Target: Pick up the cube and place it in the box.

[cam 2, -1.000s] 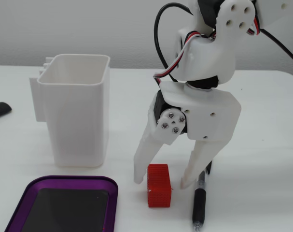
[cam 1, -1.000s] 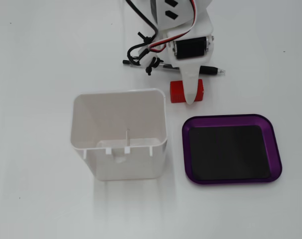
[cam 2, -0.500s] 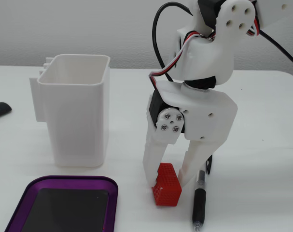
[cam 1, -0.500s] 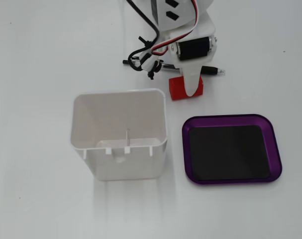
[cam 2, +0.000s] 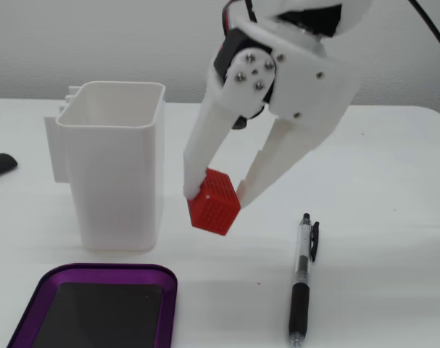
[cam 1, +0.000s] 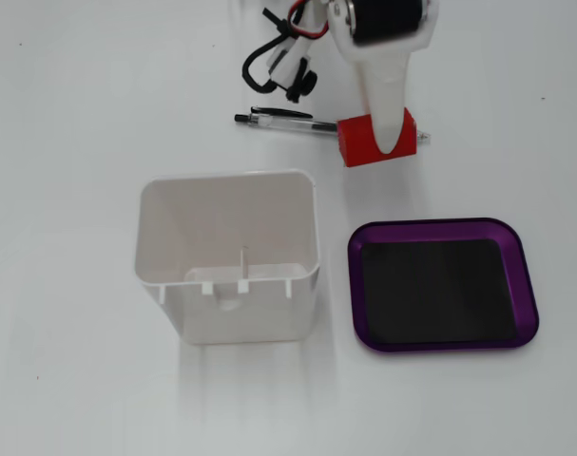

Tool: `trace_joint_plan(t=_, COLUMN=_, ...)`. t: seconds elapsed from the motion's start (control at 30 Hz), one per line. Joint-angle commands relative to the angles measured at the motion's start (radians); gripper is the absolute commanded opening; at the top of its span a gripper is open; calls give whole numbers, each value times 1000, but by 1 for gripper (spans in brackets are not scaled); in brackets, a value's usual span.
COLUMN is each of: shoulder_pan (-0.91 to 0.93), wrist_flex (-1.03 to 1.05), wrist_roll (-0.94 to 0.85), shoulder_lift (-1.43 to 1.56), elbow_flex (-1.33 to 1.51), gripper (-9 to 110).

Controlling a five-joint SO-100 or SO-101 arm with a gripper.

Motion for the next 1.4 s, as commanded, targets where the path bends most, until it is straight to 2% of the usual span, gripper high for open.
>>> trace_joint_plan(t=0.0, shoulder_pan=-5, wrist_flex=-74, wrist_roll=-8, shoulder_lift=103, elbow_flex=-43, gripper=-1)
trace_joint_plan(t=0.37, shoulder_pan=-196, wrist_flex=-394, wrist_roll=-11, shoulder_lift=67, elbow_flex=-2, gripper=-1)
trace_joint_plan(t=0.83, shoulder_pan=-156, wrist_flex=-416, wrist_roll=-12, shoulder_lift=-365, elbow_flex=-144, gripper=-1)
trace_joint_plan(t=1.27, shoulder_pan=-117, wrist_flex=-413, wrist_roll=-11, shoulder_lift=-410, elbow_flex=-258, gripper=0)
trace_joint_plan(t=1.37, shoulder_pan=-117, wrist_flex=-400, wrist_roll=-11, shoulder_lift=-405, elbow_flex=-252, gripper=4)
